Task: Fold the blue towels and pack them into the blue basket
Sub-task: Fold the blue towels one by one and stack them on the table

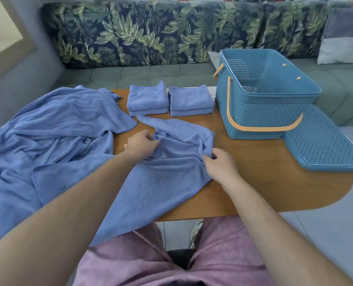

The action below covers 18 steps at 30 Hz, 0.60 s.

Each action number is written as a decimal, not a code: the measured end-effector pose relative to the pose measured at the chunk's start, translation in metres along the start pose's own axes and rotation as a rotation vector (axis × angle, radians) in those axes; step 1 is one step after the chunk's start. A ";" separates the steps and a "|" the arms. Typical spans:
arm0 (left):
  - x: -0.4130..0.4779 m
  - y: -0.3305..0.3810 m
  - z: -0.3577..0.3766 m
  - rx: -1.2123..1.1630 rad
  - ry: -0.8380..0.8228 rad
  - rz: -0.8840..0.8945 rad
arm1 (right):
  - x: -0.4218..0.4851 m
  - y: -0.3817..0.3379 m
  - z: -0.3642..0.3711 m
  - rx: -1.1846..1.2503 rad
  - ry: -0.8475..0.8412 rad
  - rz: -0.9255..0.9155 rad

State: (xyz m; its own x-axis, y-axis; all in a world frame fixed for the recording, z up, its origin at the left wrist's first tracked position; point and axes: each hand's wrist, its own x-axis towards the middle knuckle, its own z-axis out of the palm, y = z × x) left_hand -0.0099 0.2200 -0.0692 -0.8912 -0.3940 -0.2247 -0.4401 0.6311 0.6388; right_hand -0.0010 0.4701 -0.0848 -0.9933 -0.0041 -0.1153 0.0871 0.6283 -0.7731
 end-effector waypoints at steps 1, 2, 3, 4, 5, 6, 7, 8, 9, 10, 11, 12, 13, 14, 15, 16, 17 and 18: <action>0.000 0.003 -0.004 -0.071 0.010 0.018 | 0.000 -0.003 -0.003 0.023 0.016 -0.010; -0.001 0.006 -0.009 -0.151 0.025 0.028 | 0.002 -0.006 -0.007 0.054 0.026 -0.025; -0.001 0.010 -0.017 -0.238 0.049 0.045 | 0.003 -0.012 -0.012 0.102 0.031 -0.046; -0.002 0.015 -0.027 -0.327 0.083 0.067 | 0.008 -0.018 -0.017 0.163 0.030 -0.066; -0.002 0.018 -0.038 -0.411 0.122 0.087 | 0.011 -0.026 -0.021 0.242 0.031 -0.082; -0.005 0.022 -0.050 -0.492 0.157 0.101 | 0.016 -0.034 -0.026 0.328 0.037 -0.086; -0.007 0.025 -0.064 -0.568 0.185 0.111 | 0.022 -0.042 -0.031 0.393 0.051 -0.091; -0.008 0.028 -0.077 -0.640 0.204 0.124 | 0.030 -0.050 -0.037 0.413 0.074 -0.105; -0.009 0.030 -0.092 -0.696 0.228 0.133 | 0.038 -0.059 -0.043 0.396 0.085 -0.118; -0.011 0.032 -0.106 -0.732 0.257 0.145 | 0.046 -0.067 -0.050 0.384 0.084 -0.128; -0.012 0.034 -0.121 -0.746 0.298 0.166 | 0.054 -0.076 -0.058 0.381 0.083 -0.131; -0.014 0.038 -0.136 -0.740 0.344 0.189 | 0.063 -0.084 -0.066 0.377 0.088 -0.136; -0.017 0.043 -0.150 -0.726 0.392 0.214 | 0.066 -0.098 -0.075 0.389 0.094 -0.148; -0.022 0.047 -0.163 -0.718 0.437 0.237 | 0.072 -0.109 -0.083 0.413 0.097 -0.149; -0.026 0.052 -0.174 -0.719 0.477 0.256 | 0.069 -0.125 -0.092 0.458 0.113 -0.160; -0.031 0.057 -0.183 -0.723 0.511 0.277 | 0.070 -0.138 -0.100 0.506 0.133 -0.168; -0.035 0.059 -0.190 -0.722 0.541 0.296 | 0.067 -0.149 -0.107 0.550 0.148 -0.168; -0.040 0.060 -0.195 -0.713 0.567 0.320 | 0.062 -0.160 -0.115 0.587 0.145 -0.177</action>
State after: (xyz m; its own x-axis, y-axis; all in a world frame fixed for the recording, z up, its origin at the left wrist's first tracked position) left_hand 0.0204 0.1430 0.1216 -0.6899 -0.6558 0.3065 0.1506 0.2841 0.9469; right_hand -0.0853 0.4587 0.1028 -0.9930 0.0624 0.0999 -0.0937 0.0955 -0.9910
